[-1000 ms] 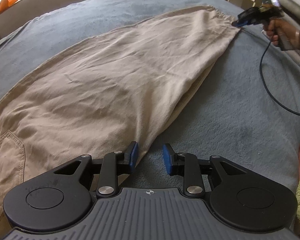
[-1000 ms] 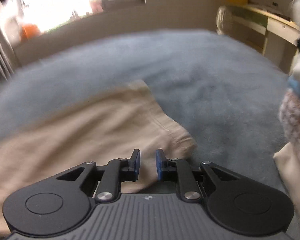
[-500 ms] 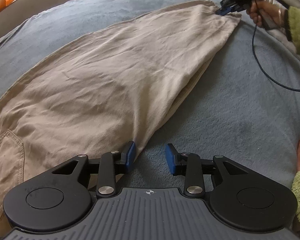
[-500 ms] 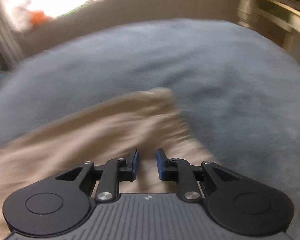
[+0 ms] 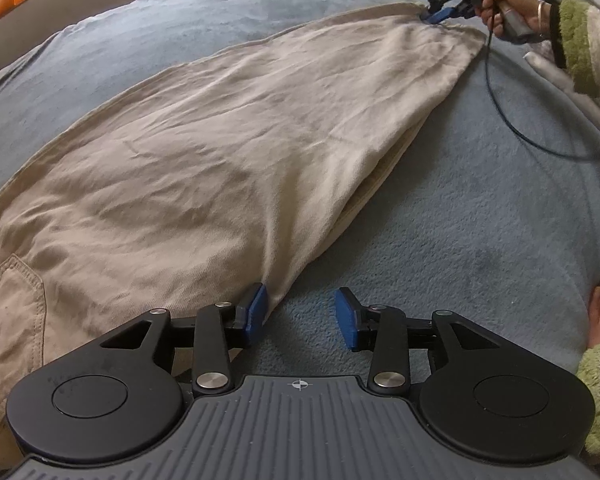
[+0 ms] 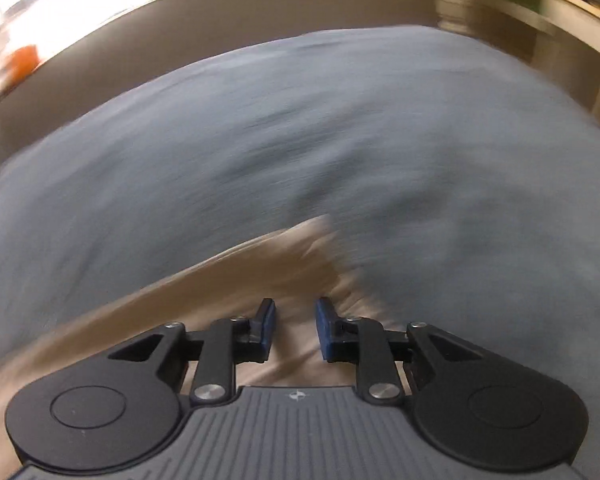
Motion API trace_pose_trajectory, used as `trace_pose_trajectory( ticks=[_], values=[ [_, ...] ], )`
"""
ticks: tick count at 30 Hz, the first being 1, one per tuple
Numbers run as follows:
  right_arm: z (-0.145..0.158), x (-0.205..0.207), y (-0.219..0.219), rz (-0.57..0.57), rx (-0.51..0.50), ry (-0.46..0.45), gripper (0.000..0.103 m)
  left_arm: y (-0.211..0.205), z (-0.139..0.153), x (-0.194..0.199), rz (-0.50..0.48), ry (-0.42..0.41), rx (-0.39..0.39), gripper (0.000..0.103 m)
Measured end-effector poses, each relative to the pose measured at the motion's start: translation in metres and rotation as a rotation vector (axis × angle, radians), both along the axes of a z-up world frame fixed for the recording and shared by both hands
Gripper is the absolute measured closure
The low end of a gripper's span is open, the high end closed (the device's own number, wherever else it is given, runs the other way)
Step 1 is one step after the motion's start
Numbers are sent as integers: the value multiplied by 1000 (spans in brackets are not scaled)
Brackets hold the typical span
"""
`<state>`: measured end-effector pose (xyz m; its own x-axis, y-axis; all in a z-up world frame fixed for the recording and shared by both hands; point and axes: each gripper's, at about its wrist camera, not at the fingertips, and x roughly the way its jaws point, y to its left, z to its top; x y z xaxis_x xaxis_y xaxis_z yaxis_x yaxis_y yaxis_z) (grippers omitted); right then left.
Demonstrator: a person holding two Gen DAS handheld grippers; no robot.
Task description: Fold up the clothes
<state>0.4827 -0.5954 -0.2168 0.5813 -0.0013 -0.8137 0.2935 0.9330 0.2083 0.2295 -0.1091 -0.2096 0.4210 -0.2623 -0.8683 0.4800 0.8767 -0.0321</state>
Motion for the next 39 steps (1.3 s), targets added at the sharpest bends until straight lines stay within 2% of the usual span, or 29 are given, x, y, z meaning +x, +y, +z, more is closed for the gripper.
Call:
trace_pose_trajectory(
  ticks=[1, 2, 6, 7, 8, 9, 10, 12, 15, 17, 18, 20, 21, 23, 25, 27, 28, 29, 33, 37, 39],
  values=[
    [2, -2, -2, -5, 37, 0, 80, 0, 0, 0, 2, 0, -1, 65],
    [5, -5, 5, 39, 60, -3, 80, 0, 1, -1, -1, -1, -3, 64],
    [6, -16, 55, 307, 185, -13, 78, 1, 0, 0, -3, 3, -13, 62],
    [2, -19, 62, 336, 173, 2, 78, 1, 1, 0, -1, 2, -15, 62],
    [-4, -21, 63, 339, 127, 25, 78, 1, 1, 0, 0, 0, -16, 62],
    [-9, -23, 55, 313, 93, 40, 88, 2, 2, 0, 7, -1, -22, 62],
    [-11, -26, 41, 258, 108, 38, 92, 3, 3, 0, 15, -2, -30, 62],
    [-5, -31, 17, 114, 160, 27, 88, 4, 4, -1, 29, -1, -43, 62],
    [12, -46, 26, 126, 194, -22, 79, 5, 3, -2, 30, -4, -45, 62],
    [7, -50, 47, 202, 327, -18, 76, 5, 3, 0, 33, -4, -46, 61],
    [1, -51, 56, 230, 388, -7, 76, 5, 3, 0, 34, -4, -48, 62],
    [-15, -61, 60, 224, 402, 15, 78, 7, 5, -1, 40, -14, -54, 62],
    [-22, -68, 56, 207, 407, 13, 87, 8, 5, -2, 47, -21, -58, 62],
    [-28, -87, 25, 104, 454, -7, 100, 12, 5, -5, 60, -25, -62, 61],
    [-28, -108, -6, -20, 483, -20, 99, 16, 6, -8, 62, -23, -57, 61],
    [-17, -125, -19, -93, 457, -47, 91, 19, 6, -11, 62, -22, -45, 61],
    [-11, -128, -13, -87, 454, -61, 86, 20, 5, -12, 64, -21, -45, 61],
    [-5, -130, -7, -81, 450, -75, 76, 21, 5, -12, 67, -20, -44, 61],
    [2, -115, 51, 58, 539, -103, 70, 21, 6, -13, 91, -21, -47, 60],
    [-24, -101, 105, 163, 621, -13, 69, 25, 10, -20, 133, -13, -53, 60],
    [-34, -110, 104, 146, 651, -19, 75, 32, 14, -28, 154, -13, -62, 60]
  ],
)
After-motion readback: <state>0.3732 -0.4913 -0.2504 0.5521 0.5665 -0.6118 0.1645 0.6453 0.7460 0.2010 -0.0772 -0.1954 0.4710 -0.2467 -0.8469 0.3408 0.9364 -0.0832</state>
